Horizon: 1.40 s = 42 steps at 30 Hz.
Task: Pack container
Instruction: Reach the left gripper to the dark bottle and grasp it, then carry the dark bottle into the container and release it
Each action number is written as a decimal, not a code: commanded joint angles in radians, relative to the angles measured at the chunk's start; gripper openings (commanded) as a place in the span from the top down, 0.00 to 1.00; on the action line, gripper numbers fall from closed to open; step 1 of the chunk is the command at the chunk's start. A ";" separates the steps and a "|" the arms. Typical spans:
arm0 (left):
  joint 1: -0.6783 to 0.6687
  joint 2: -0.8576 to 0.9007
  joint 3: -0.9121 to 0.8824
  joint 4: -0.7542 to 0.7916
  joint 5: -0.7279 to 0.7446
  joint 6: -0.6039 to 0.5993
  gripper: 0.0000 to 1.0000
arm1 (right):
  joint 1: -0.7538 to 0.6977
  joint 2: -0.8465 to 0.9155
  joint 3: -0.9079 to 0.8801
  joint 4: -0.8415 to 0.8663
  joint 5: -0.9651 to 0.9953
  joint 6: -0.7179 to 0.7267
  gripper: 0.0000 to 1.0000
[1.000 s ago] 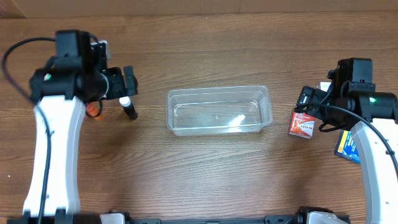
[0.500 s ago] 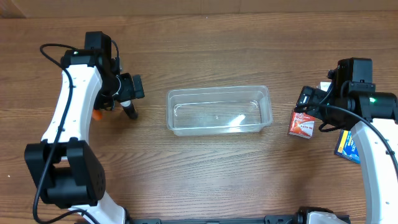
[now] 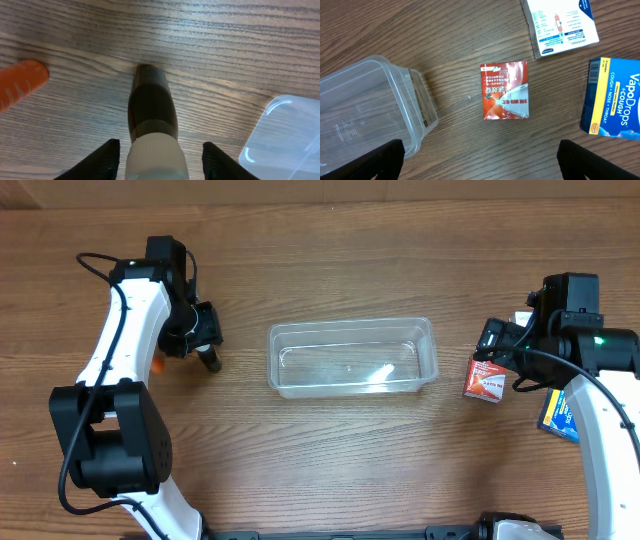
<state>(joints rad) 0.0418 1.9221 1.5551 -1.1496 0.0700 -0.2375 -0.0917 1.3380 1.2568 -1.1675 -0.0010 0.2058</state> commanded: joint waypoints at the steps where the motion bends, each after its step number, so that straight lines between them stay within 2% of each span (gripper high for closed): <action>1: 0.004 0.005 0.014 0.002 -0.010 -0.011 0.57 | -0.005 -0.008 0.026 0.006 -0.005 0.001 0.00; 13: 0.003 0.004 0.018 0.000 0.012 -0.011 0.96 | -0.005 -0.008 0.026 0.006 -0.005 0.001 0.00; 21: -0.051 -0.058 0.155 -0.103 0.012 -0.033 0.96 | -0.005 -0.008 0.026 0.010 -0.005 0.001 0.00; 24: -0.117 -0.112 0.260 -0.187 0.012 -0.033 0.96 | -0.005 -0.008 0.026 0.010 -0.005 0.001 0.00; 29: -0.258 -0.198 0.361 -0.232 -0.003 -0.059 0.96 | -0.005 -0.008 0.026 0.009 -0.005 0.001 0.00; 35: -0.393 -0.201 0.330 -0.236 -0.007 -0.096 0.96 | -0.005 -0.008 0.026 0.009 -0.005 0.001 0.00; 42: -0.429 -0.119 0.228 -0.207 0.001 -0.134 0.96 | -0.005 -0.008 0.026 0.006 -0.005 0.001 0.00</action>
<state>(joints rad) -0.3786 1.7451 1.8332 -1.3785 0.0708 -0.3351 -0.0917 1.3380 1.2568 -1.1637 -0.0010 0.2058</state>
